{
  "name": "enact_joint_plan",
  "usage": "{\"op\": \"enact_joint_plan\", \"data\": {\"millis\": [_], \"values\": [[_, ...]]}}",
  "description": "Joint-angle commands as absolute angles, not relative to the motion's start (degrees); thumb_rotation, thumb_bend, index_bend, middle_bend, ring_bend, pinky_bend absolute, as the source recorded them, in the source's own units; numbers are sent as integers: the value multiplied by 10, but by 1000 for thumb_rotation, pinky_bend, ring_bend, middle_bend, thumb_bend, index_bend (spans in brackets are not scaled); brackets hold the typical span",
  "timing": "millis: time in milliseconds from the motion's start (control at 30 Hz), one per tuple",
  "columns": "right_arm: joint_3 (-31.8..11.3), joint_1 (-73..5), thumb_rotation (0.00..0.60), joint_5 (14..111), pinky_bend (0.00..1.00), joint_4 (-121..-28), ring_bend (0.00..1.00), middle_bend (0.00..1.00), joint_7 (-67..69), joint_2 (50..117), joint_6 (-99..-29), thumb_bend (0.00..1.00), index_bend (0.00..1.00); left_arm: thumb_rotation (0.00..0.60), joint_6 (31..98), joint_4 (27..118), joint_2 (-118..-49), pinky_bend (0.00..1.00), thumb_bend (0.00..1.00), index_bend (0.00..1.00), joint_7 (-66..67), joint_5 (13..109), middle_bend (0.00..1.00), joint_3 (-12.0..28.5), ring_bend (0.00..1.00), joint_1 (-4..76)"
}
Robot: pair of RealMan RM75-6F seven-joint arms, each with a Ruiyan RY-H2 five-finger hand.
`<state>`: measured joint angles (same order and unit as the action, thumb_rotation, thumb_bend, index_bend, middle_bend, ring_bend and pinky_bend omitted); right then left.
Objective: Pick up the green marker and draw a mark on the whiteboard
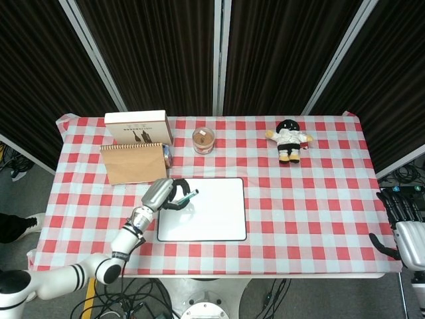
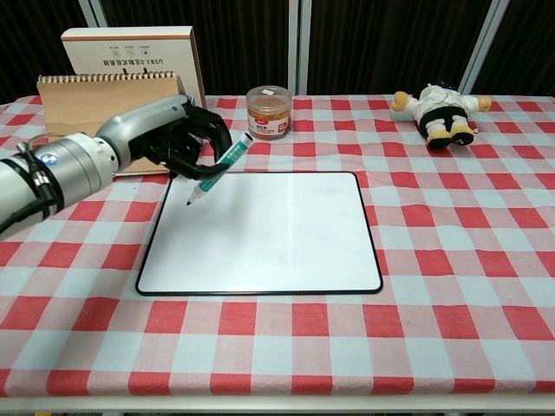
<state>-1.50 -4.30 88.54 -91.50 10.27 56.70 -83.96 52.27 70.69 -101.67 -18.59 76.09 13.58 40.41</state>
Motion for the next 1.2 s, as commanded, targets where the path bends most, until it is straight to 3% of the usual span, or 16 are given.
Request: {"op": "enact_joint_plan", "data": {"millis": [33,533,967,1200], "values": [[-15,-44,600,887,0,-912,0,28,108,568,-839,197,0,600,530,642,-1061,730,415,578,-205,799,545,123,739,422],[-14,-42,600,885,0,-904,0,28,120,571,-838,197,0,600,528,545,-1107,726,418,578,-206,805,545,105,738,441],[-10,-48,600,899,0,-895,0,28,126,577,-831,197,0,600,531,684,-1030,726,417,577,-186,783,545,68,738,388],[-9,-40,600,898,0,-895,0,28,128,573,-844,197,0,600,547,713,-1025,724,417,575,-168,779,542,89,736,392]]}}
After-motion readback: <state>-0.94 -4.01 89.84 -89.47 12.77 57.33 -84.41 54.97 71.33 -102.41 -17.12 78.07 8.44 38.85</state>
